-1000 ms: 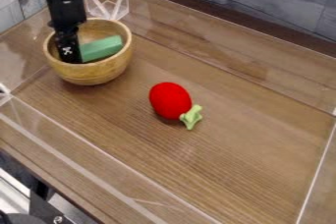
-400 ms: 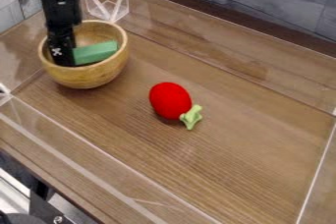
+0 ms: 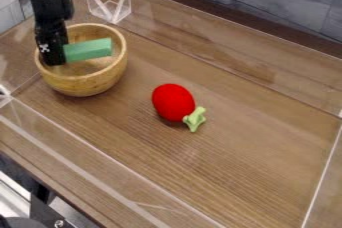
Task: Remove the green stick from the brown bowl and put it on the table
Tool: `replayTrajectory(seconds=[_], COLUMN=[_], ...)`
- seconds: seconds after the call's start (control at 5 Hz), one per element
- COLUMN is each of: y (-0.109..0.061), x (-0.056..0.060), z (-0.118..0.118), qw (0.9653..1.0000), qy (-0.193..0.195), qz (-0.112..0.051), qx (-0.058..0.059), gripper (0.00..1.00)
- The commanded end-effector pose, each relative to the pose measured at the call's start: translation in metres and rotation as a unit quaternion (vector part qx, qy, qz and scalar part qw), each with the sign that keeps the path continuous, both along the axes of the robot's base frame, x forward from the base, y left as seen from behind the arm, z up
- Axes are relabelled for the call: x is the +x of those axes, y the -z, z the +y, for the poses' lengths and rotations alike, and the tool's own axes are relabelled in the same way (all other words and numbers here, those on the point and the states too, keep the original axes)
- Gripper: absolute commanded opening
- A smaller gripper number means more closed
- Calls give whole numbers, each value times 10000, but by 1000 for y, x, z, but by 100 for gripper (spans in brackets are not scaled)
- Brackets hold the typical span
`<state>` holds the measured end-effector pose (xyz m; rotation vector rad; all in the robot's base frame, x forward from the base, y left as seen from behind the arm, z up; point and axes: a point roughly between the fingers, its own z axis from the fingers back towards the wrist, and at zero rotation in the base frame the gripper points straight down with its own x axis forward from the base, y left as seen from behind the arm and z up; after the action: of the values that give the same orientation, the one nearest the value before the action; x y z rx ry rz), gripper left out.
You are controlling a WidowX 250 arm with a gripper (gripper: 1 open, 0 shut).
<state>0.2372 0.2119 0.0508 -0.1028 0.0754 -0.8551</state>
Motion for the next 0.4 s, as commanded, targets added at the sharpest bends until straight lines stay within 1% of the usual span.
replayTrajectory(seconds=[0.0,0.2], y=[-18,-16], x=[-4,-4], z=[13,10], qw=[9989,9990], qy=[-112,57], qz=[-300,-298], qx=[330,326], gripper=[0,0])
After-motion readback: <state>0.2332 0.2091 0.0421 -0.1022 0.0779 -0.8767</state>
